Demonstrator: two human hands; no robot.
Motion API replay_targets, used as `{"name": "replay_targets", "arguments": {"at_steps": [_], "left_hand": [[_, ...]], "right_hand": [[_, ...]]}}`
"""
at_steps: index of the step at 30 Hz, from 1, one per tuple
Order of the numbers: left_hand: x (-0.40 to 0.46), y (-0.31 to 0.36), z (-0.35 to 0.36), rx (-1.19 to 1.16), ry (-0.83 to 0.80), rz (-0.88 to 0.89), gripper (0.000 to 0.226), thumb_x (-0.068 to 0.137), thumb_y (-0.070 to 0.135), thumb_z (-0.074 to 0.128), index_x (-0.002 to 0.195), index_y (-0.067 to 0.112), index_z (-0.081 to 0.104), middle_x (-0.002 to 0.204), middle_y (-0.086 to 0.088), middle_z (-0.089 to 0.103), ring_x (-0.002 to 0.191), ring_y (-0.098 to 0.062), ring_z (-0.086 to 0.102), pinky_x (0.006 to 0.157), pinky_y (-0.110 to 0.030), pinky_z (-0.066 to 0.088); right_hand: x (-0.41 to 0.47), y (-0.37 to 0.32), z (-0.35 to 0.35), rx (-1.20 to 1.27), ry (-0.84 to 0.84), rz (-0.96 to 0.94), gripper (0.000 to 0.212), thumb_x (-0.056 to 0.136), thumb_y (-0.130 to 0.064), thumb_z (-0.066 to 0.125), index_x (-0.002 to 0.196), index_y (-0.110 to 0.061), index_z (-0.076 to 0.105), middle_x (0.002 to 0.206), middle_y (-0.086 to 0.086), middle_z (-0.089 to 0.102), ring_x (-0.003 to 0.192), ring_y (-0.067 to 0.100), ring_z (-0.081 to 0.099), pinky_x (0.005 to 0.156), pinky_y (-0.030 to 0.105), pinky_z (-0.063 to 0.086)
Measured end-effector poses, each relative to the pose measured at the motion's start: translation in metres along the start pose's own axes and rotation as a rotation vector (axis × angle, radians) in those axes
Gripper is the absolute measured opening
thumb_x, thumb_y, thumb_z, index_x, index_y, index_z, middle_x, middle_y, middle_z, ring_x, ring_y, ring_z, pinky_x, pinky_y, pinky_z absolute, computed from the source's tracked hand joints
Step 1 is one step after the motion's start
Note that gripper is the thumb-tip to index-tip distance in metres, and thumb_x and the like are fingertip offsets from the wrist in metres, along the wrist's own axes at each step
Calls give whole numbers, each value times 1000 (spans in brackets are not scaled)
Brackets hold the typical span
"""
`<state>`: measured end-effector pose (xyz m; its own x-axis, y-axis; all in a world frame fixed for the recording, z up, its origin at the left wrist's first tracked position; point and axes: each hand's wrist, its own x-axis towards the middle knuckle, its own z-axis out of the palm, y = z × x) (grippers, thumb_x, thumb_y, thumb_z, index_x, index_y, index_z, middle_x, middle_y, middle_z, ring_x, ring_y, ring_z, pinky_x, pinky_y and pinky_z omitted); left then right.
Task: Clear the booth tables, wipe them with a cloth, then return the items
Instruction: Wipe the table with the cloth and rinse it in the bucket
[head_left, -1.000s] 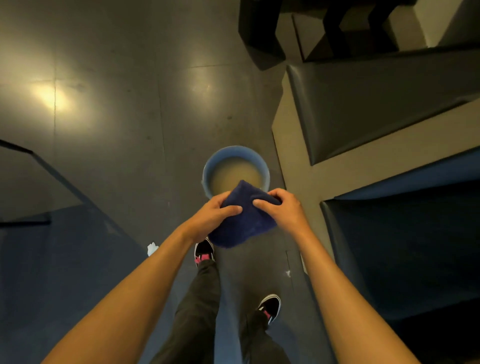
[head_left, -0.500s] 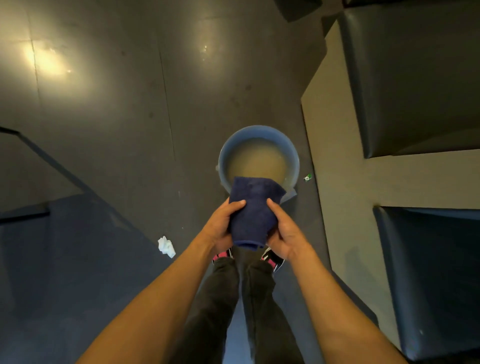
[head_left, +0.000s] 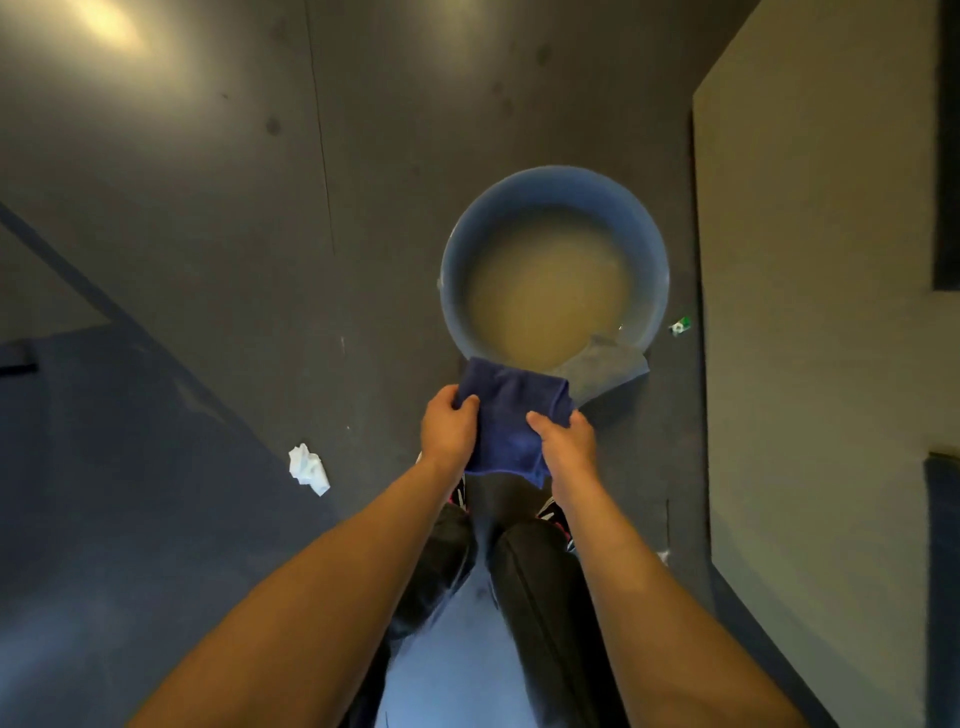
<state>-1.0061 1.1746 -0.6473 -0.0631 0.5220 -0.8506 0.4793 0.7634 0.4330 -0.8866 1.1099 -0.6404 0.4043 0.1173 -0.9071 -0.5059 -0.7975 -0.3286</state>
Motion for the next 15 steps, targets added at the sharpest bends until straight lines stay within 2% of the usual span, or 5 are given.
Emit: {"name": "replay_targets", "arguments": {"at_steps": [5,9,12,14,15], "left_hand": [[56,-9,11,78,88,80,12,93,11,53,88,5,63,78,-6,62,74,-20,55,70,-38,46],[78,-12,15,325,184,181,40,95,40,46,117,13,64,114,-12,65,105,-30,61,91,-46,51],[81,-16,25,156,104,235,30,101,34,48,118,18,67,122,-9,62,108,-25,61,98,-45,50],[78,-9,33,-10,-35,120,27,104,38,44,104,28,69,118,-7,66,109,-26,63,102,-51,50],[76,-2,34,-66,-68,60,29,106,41,41,103,30,68,116,-5,66,107,-24,62,102,-49,49]], "right_hand": [[44,7,20,-14,-23,-81,39,89,-10,71,126,-5,60,115,15,69,103,31,67,86,43,57],[69,10,39,-197,113,-90,36,89,-14,69,123,-1,64,117,19,68,109,38,63,87,41,49],[66,6,45,-266,271,-210,42,91,-14,67,131,-3,59,128,17,59,115,33,57,88,29,39],[61,3,49,-201,213,-253,40,95,-12,60,135,-7,57,120,6,58,103,20,55,80,18,37],[60,1,51,-136,136,-219,42,96,-12,56,138,-8,54,117,4,58,102,16,55,85,18,40]]}}
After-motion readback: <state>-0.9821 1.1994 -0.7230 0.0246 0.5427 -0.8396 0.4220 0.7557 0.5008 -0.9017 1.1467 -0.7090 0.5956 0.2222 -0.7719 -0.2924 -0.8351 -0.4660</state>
